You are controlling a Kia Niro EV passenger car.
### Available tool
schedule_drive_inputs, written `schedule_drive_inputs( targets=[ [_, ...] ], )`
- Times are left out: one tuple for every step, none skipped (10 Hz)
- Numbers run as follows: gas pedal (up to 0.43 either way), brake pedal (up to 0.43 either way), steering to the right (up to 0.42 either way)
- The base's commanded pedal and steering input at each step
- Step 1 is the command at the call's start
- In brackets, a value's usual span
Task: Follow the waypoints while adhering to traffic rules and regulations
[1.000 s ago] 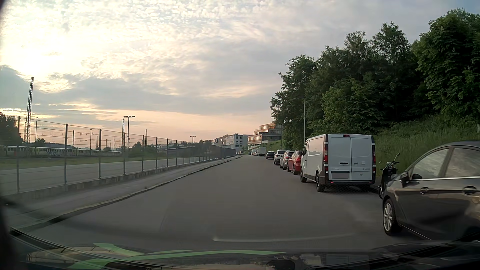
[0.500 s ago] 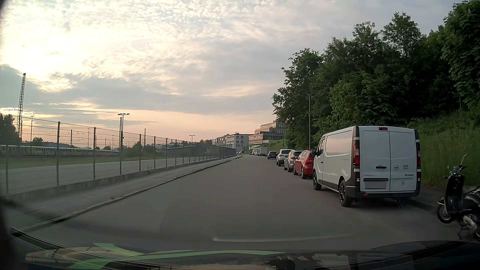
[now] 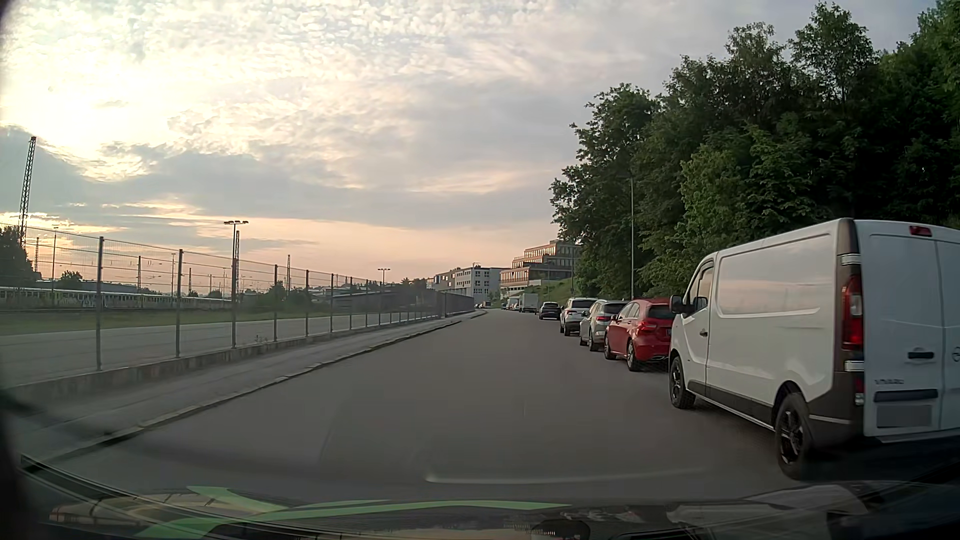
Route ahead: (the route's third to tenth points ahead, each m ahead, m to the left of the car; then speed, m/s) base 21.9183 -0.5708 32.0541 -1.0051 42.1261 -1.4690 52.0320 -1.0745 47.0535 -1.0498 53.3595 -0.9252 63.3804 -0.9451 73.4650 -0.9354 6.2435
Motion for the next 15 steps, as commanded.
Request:
schedule_drive_inputs(
  targets=[
    [0.079, 0.000, -0.002],
    [0.059, 0.000, -0.001],
    [0.047, 0.000, -0.001],
    [0.047, 0.000, 0.000],
    [0.047, 0.000, 0.002],
    [0.047, 0.000, 0.005],
    [0.047, 0.000, 0.005],
    [0.047, 0.000, 0.003],
    [0.047, 0.000, 0.001],
    [0.047, 0.000, 0.001],
    [0.047, 0.000, 0.001],
    [0.047, 0.000, 0.001],
    [0.047, 0.000, 0.000],
    [0.047, 0.000, 0.000],
    [0.047, 0.000, 0.000]
  ],
)
